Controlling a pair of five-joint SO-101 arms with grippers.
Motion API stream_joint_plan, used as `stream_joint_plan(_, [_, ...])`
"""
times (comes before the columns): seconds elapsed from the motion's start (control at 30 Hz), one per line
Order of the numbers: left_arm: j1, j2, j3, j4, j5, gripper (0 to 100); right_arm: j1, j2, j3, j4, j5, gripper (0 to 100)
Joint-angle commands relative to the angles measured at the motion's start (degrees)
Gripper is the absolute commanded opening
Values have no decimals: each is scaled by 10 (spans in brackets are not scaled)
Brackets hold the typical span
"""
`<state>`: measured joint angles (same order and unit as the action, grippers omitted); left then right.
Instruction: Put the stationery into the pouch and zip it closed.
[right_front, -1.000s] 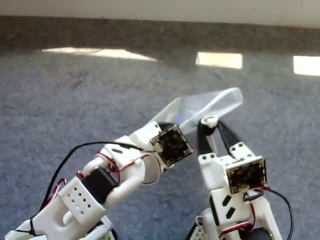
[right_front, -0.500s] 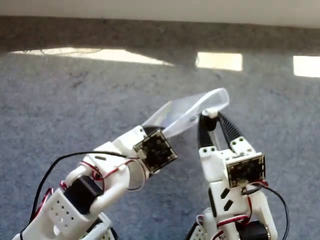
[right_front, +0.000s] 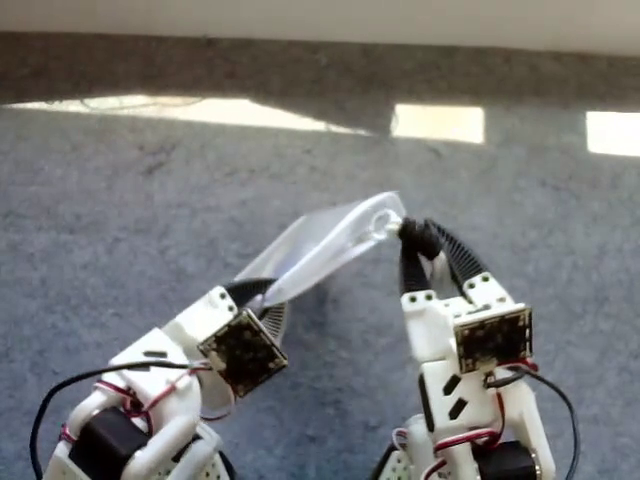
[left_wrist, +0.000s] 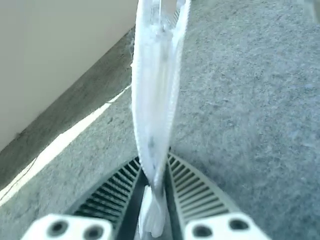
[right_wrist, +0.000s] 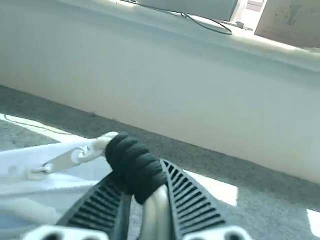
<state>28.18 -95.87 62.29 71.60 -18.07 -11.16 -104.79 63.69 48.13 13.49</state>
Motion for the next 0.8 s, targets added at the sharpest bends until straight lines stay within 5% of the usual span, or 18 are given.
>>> stream_joint_plan(0.0, [-22,-50,0,48,-6,4,19,-5,-9,-29,-6,5])
stream_joint_plan(0.33, [-73,-83,0,60,-14,4,6,-4,-7,-3,-4,9])
stream_joint_plan(0.6, [-72,-83,1,25,6,4,-162,-4,-8,107,-4,152])
stream_joint_plan(0.77, [-73,-83,1,23,6,4,-240,-4,-7,137,-5,159])
